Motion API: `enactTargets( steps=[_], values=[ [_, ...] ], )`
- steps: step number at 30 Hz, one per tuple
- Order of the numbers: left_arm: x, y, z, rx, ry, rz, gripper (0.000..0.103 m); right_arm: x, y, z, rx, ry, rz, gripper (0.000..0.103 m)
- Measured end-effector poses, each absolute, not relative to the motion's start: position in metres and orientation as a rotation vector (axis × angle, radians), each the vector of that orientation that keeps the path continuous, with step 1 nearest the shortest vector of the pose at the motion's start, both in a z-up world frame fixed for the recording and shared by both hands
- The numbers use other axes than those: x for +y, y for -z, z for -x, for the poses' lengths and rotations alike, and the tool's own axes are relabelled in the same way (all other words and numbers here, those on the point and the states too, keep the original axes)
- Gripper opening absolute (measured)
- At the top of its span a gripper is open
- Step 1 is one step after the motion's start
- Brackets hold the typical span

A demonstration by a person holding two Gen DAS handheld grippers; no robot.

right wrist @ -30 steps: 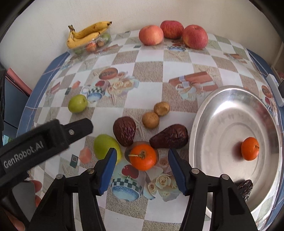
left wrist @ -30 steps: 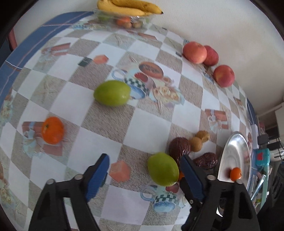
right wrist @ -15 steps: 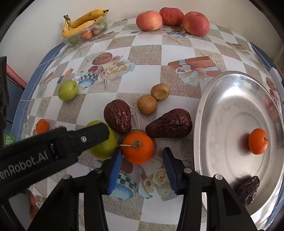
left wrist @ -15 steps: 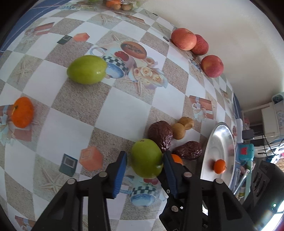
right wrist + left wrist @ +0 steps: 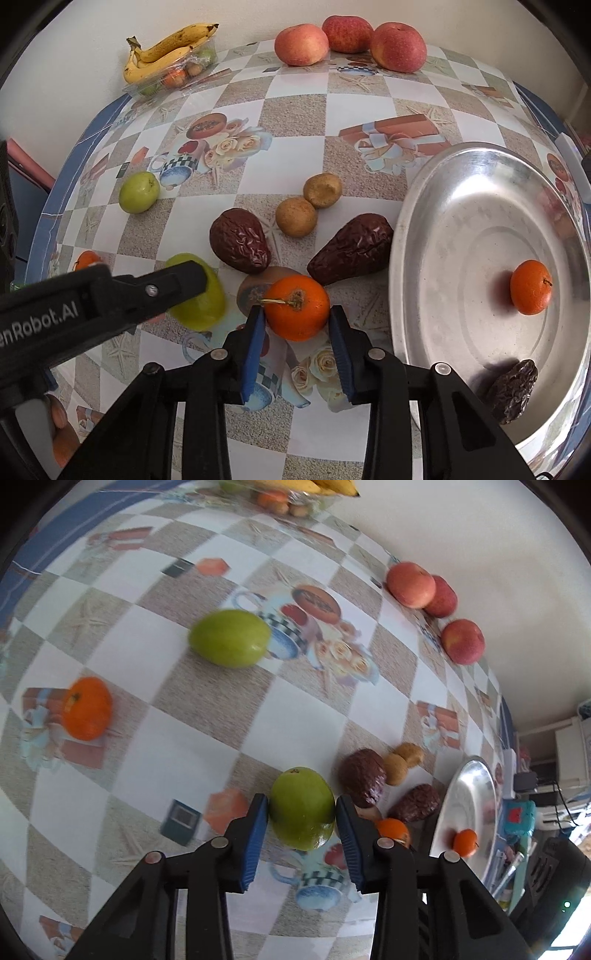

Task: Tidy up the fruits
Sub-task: 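Grasp the tangerine with the right tool while the left tool grasps the green pear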

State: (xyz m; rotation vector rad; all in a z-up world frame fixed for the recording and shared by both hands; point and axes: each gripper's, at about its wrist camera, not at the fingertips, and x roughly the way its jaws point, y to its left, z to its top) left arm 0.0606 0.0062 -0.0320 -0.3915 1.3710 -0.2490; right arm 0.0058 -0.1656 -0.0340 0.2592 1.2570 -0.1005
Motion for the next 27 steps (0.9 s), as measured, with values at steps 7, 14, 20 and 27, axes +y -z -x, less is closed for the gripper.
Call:
enactTargets(
  steps=[7,14,20,27],
  values=[
    [0.025,0.015,-0.063,1.297,0.207,0.421,0.04,-0.168,0.021,-0.003,1.224,0.088,-0.294,0.037],
    [0.019,-0.001,-0.059,1.247,0.236,0.393,0.04,-0.163,-0.005,0.001,1.147,0.07,-0.278,0.037],
    [0.006,-0.005,-0.055,1.244,0.267,0.369,0.04,-0.166,-0.008,0.001,1.137,0.076,-0.292,0.037],
    [-0.012,-0.011,-0.048,1.222,0.304,0.307,0.04,-0.192,-0.013,0.009,1.118,0.145,-0.34,0.037]
  ],
)
